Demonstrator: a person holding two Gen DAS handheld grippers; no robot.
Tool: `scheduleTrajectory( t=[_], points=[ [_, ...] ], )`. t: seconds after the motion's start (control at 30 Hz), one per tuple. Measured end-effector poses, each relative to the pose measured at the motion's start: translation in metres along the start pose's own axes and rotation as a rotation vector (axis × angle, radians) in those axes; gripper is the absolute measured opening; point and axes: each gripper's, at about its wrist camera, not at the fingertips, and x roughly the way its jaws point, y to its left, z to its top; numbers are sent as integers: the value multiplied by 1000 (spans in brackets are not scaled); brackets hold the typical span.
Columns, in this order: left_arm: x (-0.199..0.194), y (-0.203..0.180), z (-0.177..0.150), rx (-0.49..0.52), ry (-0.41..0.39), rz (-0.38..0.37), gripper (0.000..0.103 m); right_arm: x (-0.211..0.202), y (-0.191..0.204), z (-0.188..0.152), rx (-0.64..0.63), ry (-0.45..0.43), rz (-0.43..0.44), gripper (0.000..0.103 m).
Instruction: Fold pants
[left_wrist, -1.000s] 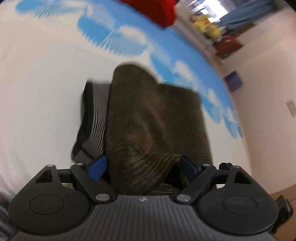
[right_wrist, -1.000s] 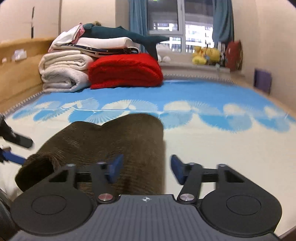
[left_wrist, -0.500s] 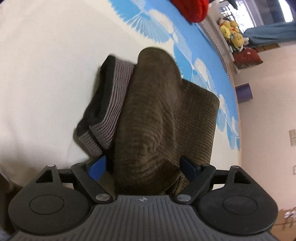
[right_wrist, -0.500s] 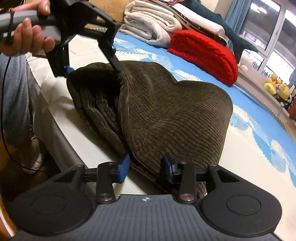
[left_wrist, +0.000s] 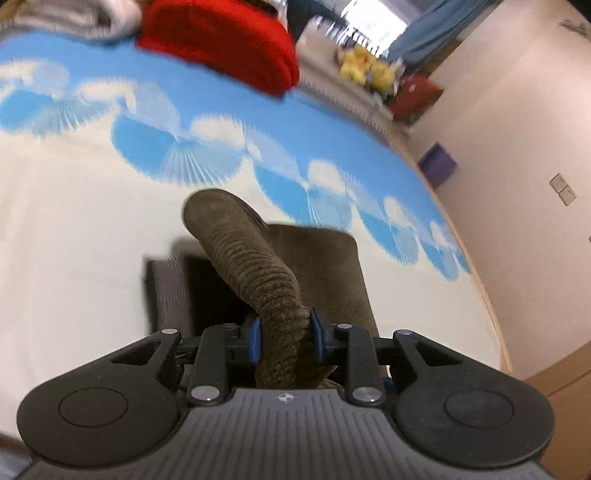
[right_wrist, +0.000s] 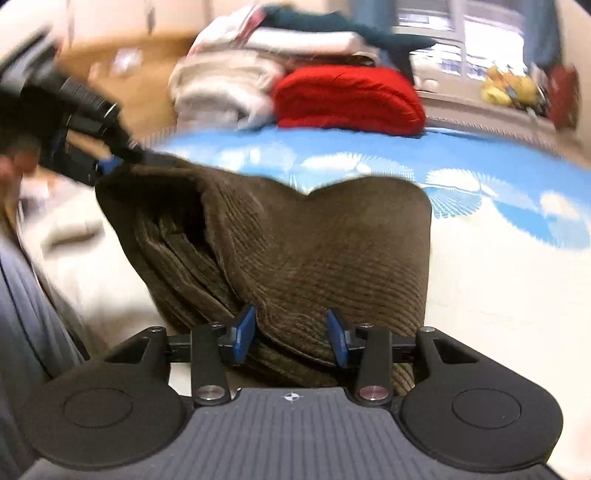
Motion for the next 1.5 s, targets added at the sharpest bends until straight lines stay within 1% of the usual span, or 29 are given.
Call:
scheduleTrajectory(
  t=[0.03, 0.1, 0.13, 0.2, 0.23, 0.27, 0.33, 0.37, 0.43, 0.47, 0.53, 0.6, 0.63, 0.7, 0.73, 0.8, 0.87, 0.93, 1.0, 1.03, 1.07, 1.13, 1.2, 1.23, 1.27, 1.33, 1.37, 1.43, 1.5],
  points=[
    [5, 13, -9, 6, -1, 35, 30, -1, -4, 2, 38, -5, 20, 46],
    [27, 46, -36, -14, 64, 127, 30, 1, -8, 2, 66, 4, 30, 46],
    [34, 63, -51, -44, 80, 132, 35, 4, -8, 1, 61, 18, 26, 46],
    [28, 81, -63, -128, 35, 56, 39, 10, -8, 0, 49, 47, 11, 46],
    [25, 82, -61, -139, 32, 50, 44, 11, -9, -1, 52, 58, 12, 46],
    [21, 80, -57, -126, 21, 61, 54, 12, -9, 0, 59, 63, 15, 46],
    [12, 73, -52, -75, -3, 102, 62, 10, -9, 3, 78, 42, 21, 46],
    [8, 68, -50, -55, -19, 115, 63, 8, -8, 5, 90, 20, 21, 46],
    [5, 58, -44, -35, -34, 97, 63, 8, -8, 9, 111, -29, 11, 46],
    [4, 53, -41, -24, -33, 91, 66, 10, -7, 11, 108, -51, -4, 46],
    [9, 35, -29, 21, -39, 99, 67, 20, -1, 14, 81, -65, -31, 46],
    [20, 18, -26, 78, -31, 112, 69, 31, 9, 14, 35, -53, -36, 46],
    [29, 12, -25, 103, -14, 123, 73, 36, 15, 13, 3, -41, -29, 46],
    [44, 2, -32, 179, 18, 175, 74, 44, 30, 7, -83, -5, -15, 47],
    [47, -3, -40, 243, 21, 202, 74, 51, 39, 1, -159, 50, -15, 47],
    [47, -1, -57, 334, 29, 219, 74, 64, 53, -14, -295, 172, -20, 48],
    [40, 9, -78, 389, 59, 249, 82, 62, 68, -36, -489, 172, -69, 49],
    [39, 27, -92, 366, 115, 269, 86, 54, 72, -48, -594, 157, -78, 50],
    [45, 40, -103, 337, 181, 327, 77, 48, 68, -52, -585, 144, -70, 50],
    [45, 43, -107, 338, 184, 346, 74, 44, 65, -49, -562, 140, -55, 51],
    [40, 42, -106, 325, 166, 328, 74, 39, 61, -42, -510, 137, -22, 52],
    [24, 35, -98, 288, 110, 261, 76, 31, 45, -24, -328, 142, 77, 50],
    [6, 21, -86, 276, 33, 207, 81, 23, 30, -6, -147, 79, 129, 50],
    [0, 14, -81, 280, -3, 197, 86, 21, 25, 1, -92, 38, 122, 53],
    [-1, 6, -76, 285, -33, 196, 87, 22, 24, 7, -54, 3, 102, 55],
    [4, -7, -65, 281, -76, 203, 87, 30, 24, 17, -28, -42, 18, 62],
    [14, -8, -60, 264, -80, 224, 88, 37, 26, 18, -35, -41, -29, 62],
    [41, -7, -59, 250, -45, 279, 88, 51, 32, 13, -84, -10, -109, 62],
    [67, -3, -72, 280, 15, 348, 89, 67, 45, 0, -205, 60, -182, 62]
  ],
)
